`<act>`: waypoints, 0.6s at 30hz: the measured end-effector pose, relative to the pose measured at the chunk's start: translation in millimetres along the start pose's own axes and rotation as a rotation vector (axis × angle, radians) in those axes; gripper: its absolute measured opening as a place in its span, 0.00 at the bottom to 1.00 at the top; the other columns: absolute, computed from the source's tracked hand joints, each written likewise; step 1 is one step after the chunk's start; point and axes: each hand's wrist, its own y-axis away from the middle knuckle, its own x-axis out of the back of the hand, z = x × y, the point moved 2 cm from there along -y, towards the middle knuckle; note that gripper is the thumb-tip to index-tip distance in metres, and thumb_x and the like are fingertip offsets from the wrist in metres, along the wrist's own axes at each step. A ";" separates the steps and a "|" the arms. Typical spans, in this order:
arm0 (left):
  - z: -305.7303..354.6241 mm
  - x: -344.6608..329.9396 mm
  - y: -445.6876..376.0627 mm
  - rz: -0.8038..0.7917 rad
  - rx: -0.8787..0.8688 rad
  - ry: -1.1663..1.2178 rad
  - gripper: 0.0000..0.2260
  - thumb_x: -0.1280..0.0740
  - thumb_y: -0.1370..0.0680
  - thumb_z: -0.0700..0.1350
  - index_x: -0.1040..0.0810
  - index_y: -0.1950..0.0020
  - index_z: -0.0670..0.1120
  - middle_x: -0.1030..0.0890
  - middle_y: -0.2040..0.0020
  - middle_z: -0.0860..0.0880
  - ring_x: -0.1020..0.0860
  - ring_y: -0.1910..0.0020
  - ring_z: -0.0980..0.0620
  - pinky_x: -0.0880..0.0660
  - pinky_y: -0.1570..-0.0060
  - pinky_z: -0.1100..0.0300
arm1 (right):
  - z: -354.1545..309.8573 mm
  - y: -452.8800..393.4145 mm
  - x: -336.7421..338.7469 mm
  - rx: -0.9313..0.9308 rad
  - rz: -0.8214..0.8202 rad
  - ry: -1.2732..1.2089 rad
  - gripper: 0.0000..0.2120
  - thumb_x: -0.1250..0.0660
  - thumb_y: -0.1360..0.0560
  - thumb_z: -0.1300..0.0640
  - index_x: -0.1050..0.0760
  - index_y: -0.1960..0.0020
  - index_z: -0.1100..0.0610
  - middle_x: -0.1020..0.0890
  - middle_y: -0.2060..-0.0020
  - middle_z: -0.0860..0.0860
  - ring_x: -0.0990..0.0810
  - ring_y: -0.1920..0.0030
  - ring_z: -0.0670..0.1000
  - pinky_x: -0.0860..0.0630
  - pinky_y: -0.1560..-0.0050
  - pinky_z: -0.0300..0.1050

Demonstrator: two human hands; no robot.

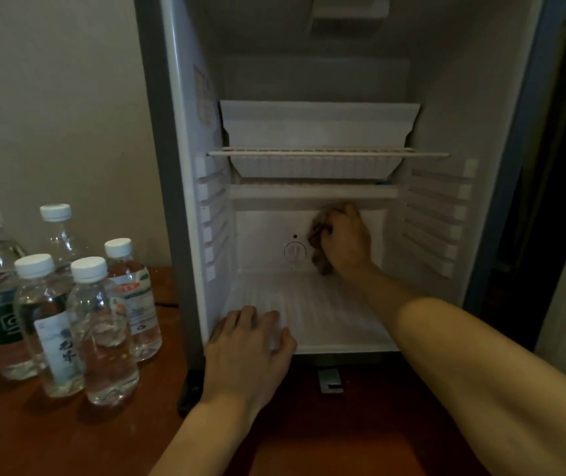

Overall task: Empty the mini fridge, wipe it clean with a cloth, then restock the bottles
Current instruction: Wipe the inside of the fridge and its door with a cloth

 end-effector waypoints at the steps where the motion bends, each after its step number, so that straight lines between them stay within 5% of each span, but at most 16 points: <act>1: -0.2 0.5 -0.2 0.001 0.002 0.003 0.22 0.46 0.23 0.60 0.17 0.41 0.53 0.18 0.48 0.50 0.20 0.49 0.48 0.23 0.49 0.53 | -13.0 1.1 -9.0 -0.010 -0.004 -0.039 0.12 0.37 0.27 0.62 0.21 0.46 0.54 0.25 0.42 0.51 0.24 0.44 0.55 0.28 0.50 0.41; 10: -1.8 5.6 -1.4 -0.025 -0.016 0.050 0.22 0.51 0.24 0.61 0.22 0.46 0.55 0.21 0.49 0.52 0.23 0.47 0.48 0.27 0.50 0.54 | -126.0 10.2 -70.2 0.138 -0.104 -0.072 0.16 0.32 0.31 0.61 0.17 0.44 0.55 0.21 0.44 0.56 0.23 0.43 0.59 0.25 0.44 0.48; 18: -1.2 2.3 -0.5 -0.031 0.023 0.056 0.26 0.51 0.23 0.62 0.19 0.38 0.54 0.20 0.43 0.51 0.23 0.44 0.47 0.24 0.45 0.53 | -54.0 -1.4 -35.0 0.056 -0.150 -0.052 0.11 0.34 0.31 0.61 0.21 0.50 0.53 0.23 0.44 0.51 0.22 0.46 0.55 0.26 0.52 0.42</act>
